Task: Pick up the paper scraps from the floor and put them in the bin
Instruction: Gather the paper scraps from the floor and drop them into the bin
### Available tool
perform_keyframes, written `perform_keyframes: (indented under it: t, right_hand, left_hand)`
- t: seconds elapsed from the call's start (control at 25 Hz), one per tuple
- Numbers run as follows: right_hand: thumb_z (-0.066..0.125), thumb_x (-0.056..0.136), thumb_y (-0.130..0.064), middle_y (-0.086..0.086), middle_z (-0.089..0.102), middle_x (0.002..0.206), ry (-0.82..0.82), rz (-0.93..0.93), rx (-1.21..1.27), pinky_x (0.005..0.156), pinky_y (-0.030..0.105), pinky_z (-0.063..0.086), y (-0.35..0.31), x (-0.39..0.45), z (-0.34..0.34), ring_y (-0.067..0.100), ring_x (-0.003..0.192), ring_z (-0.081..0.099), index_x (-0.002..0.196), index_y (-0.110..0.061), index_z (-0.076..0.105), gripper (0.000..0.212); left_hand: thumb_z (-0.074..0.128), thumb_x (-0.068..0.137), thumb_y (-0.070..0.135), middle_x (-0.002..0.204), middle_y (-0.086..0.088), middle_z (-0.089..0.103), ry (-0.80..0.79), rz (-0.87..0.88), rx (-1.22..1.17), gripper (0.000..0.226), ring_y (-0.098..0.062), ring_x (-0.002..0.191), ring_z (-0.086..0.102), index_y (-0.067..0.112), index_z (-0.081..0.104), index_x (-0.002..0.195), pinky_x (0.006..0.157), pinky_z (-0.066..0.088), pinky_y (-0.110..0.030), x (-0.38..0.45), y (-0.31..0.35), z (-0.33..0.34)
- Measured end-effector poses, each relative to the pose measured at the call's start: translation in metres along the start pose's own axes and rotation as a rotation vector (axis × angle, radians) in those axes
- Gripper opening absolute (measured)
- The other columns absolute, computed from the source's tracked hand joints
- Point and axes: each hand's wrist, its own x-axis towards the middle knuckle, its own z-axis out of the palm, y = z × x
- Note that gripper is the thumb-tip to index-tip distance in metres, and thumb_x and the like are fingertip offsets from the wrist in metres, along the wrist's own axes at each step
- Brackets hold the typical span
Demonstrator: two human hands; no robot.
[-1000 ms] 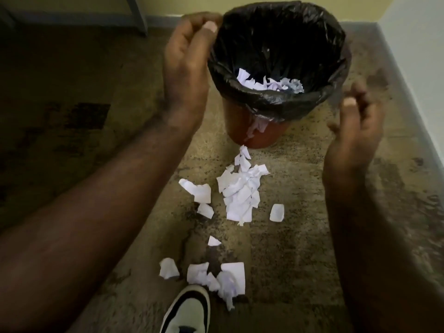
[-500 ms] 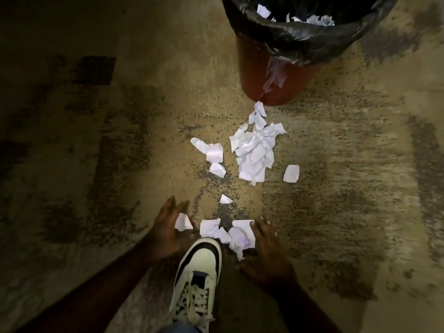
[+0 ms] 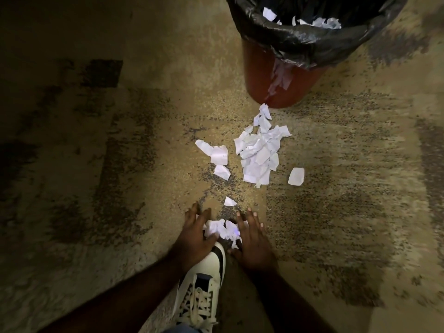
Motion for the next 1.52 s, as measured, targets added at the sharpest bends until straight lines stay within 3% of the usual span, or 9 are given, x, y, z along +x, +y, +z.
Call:
perform_keyframes:
  t: [0.32, 0.48, 0.6, 0.76, 0.88, 1.08, 1.24, 1.32, 1.52]
  right_hand:
    - [0.04, 0.093, -0.041, 0.005, -0.011, 0.163, -0.033, -0.016, 0.146, 0.124, 0.047, 0.006, -0.018, 0.019, 0.007, 0.026, 0.151, -0.011, 0.155, -0.035, -0.007, 0.078]
    - [0.015, 0.091, -0.046, -0.004, -0.017, 0.156, -0.029, -0.032, 0.22, 0.124, 0.036, -0.005, -0.03, 0.028, 0.015, 0.014, 0.147, -0.017, 0.15, -0.03, 0.0, 0.063]
    - [0.031, 0.093, -0.029, -0.005, -0.009, 0.158, -0.031, -0.023, 0.349, 0.114, 0.014, -0.019, -0.032, 0.031, 0.016, 0.012, 0.148, -0.012, 0.15, -0.028, 0.01, 0.061]
    - [0.045, 0.099, -0.004, -0.007, 0.017, 0.157, 0.025, 0.002, 0.535, 0.117, 0.011, -0.003, -0.029, 0.025, 0.007, 0.013, 0.15, 0.01, 0.145, -0.025, 0.032, 0.053]
    - [0.041, 0.096, -0.013, -0.002, 0.032, 0.156, 0.133, 0.096, 0.657, 0.113, 0.003, 0.008, -0.03, 0.025, -0.005, 0.015, 0.147, 0.028, 0.143, -0.025, 0.038, 0.048]
    - [0.047, 0.096, -0.009, 0.006, 0.042, 0.153, 0.338, 0.131, 0.65, 0.117, 0.019, 0.026, -0.023, 0.04, -0.038, 0.012, 0.141, 0.036, 0.144, -0.015, 0.047, 0.048]
    - [0.044, 0.083, 0.013, 0.003, 0.047, 0.149, 0.383, 0.031, 0.571, 0.116, 0.016, 0.026, -0.013, 0.052, -0.075, 0.012, 0.139, 0.04, 0.144, -0.011, 0.046, 0.066]
    - [0.045, 0.085, 0.005, 0.002, 0.054, 0.142, 0.415, 0.034, 0.589, 0.112, 0.018, 0.033, -0.011, 0.053, -0.088, 0.016, 0.133, 0.048, 0.139, -0.011, 0.052, 0.057]
    - [0.042, 0.095, 0.008, -0.006, 0.047, 0.147, 0.477, 0.06, 0.791, 0.114, 0.02, 0.034, -0.043, 0.065, -0.144, 0.002, 0.133, 0.044, 0.146, -0.016, 0.045, 0.056]
  left_hand:
    - [0.039, 0.08, 0.047, 0.161, -0.018, 0.017, -0.047, 0.152, 0.091, 0.076, -0.037, 0.15, 0.013, 0.008, 0.044, 0.145, 0.12, 0.019, -0.042, -0.002, 0.019, 0.019]
    - [0.027, 0.082, 0.04, 0.163, -0.014, 0.013, -0.067, 0.102, 0.074, 0.076, -0.033, 0.152, 0.01, 0.008, 0.031, 0.15, 0.124, 0.014, -0.038, -0.001, 0.031, 0.024]
    - [0.038, 0.08, 0.028, 0.163, -0.01, 0.018, -0.097, 0.082, 0.061, 0.072, -0.027, 0.151, 0.016, 0.009, 0.036, 0.149, 0.122, 0.022, -0.036, 0.003, 0.033, 0.02]
    - [0.046, 0.078, 0.018, 0.15, -0.009, 0.046, -0.08, 0.09, -0.025, 0.062, -0.022, 0.14, 0.042, 0.009, 0.053, 0.139, 0.115, 0.026, -0.021, 0.004, 0.042, 0.018]
    - [0.047, 0.076, 0.015, 0.141, -0.009, 0.056, -0.029, 0.096, -0.1, 0.061, -0.022, 0.131, 0.051, 0.009, 0.056, 0.136, 0.106, 0.025, -0.01, 0.009, 0.063, 0.014]
    - [0.049, 0.074, 0.011, 0.132, -0.006, 0.063, -0.007, 0.205, -0.212, 0.056, -0.015, 0.122, 0.058, 0.009, 0.063, 0.128, 0.097, 0.033, -0.003, 0.033, 0.098, -0.003]
    - [0.055, 0.076, 0.01, 0.114, -0.011, 0.069, -0.006, 0.303, -0.224, 0.041, -0.022, 0.103, 0.064, 0.004, 0.069, 0.114, 0.085, 0.048, -0.019, 0.058, 0.12, -0.025]
    - [0.061, 0.082, 0.007, 0.109, -0.01, 0.07, -0.015, 0.291, -0.231, 0.03, -0.023, 0.101, 0.064, 0.006, 0.069, 0.111, 0.084, 0.05, -0.027, 0.066, 0.126, -0.034]
    - [0.056, 0.086, 0.002, 0.098, 0.002, 0.072, 0.101, 0.352, -0.338, 0.025, -0.013, 0.093, 0.067, 0.012, 0.072, 0.104, 0.078, 0.047, -0.017, 0.072, 0.174, -0.07]
